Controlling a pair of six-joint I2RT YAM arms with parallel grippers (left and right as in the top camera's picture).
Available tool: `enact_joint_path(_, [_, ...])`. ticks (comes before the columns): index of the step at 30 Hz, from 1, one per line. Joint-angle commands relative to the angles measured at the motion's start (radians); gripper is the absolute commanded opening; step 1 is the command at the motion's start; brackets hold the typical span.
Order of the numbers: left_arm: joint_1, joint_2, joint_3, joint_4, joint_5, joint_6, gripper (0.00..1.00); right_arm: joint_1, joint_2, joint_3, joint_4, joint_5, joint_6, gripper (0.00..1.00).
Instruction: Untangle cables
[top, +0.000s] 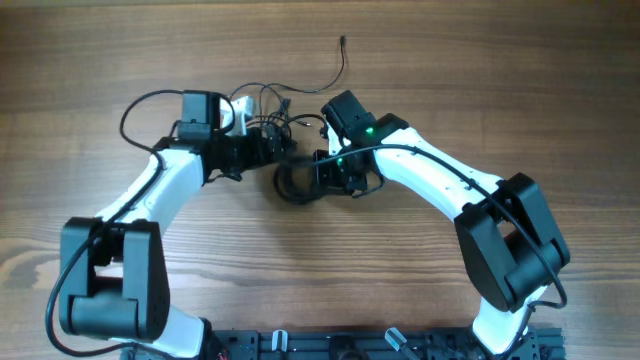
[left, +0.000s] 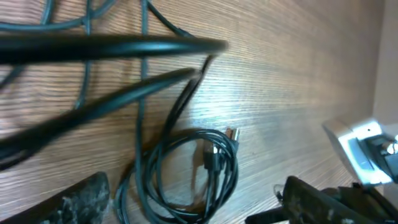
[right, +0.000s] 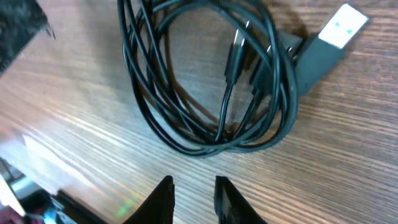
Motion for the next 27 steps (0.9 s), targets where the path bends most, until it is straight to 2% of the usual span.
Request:
enact_joint_path(1, [0.007,-0.015,0.012,0.003,0.015,0.007,1.0,0.009,0.017,0.011,0.015,0.084,0.173,0.24])
enact_joint_path(3, [0.017,-0.015,0.012,0.002,-0.042,-0.023,1.0,0.03,0.017,0.01,0.022,0.117,0.237,0.24])
enact_joint_path(5, [0.041,-0.015,0.012,-0.005,-0.117,-0.072,1.0,0.071,0.017,0.01,0.021,0.204,0.288,0.38])
enact_joint_path(8, [0.055,-0.015,0.012,-0.012,-0.076,-0.079,1.0,0.137,0.018,0.01,0.022,0.417,0.421,0.41])
enact_joint_path(9, [0.055,-0.015,0.012,-0.013,-0.037,-0.074,0.86,0.159,0.019,0.01,0.022,0.498,0.479,0.44])
enact_joint_path(11, [0.055,-0.015,0.012,-0.014,-0.083,-0.068,0.45,0.176,0.028,0.009,0.023,0.531,0.549,0.45])
enact_joint_path(13, [0.055,-0.015,0.012,-0.018,-0.116,-0.068,0.3,0.176,0.049,0.009,0.04,0.53,0.553,0.45])
enact_joint_path(17, [0.055,-0.015,0.012,-0.02,-0.116,-0.068,0.3,0.176,0.09,0.009,0.079,0.515,0.549,0.39])
enact_joint_path(21, [0.054,-0.015,0.012,-0.02,-0.116,-0.071,0.3,0.175,0.075,0.019,0.072,0.518,0.466,0.4])
enact_joint_path(27, [0.054,-0.015,0.012,-0.02,-0.116,-0.071,0.3,0.175,0.03,0.026,0.07,0.47,0.429,0.39])
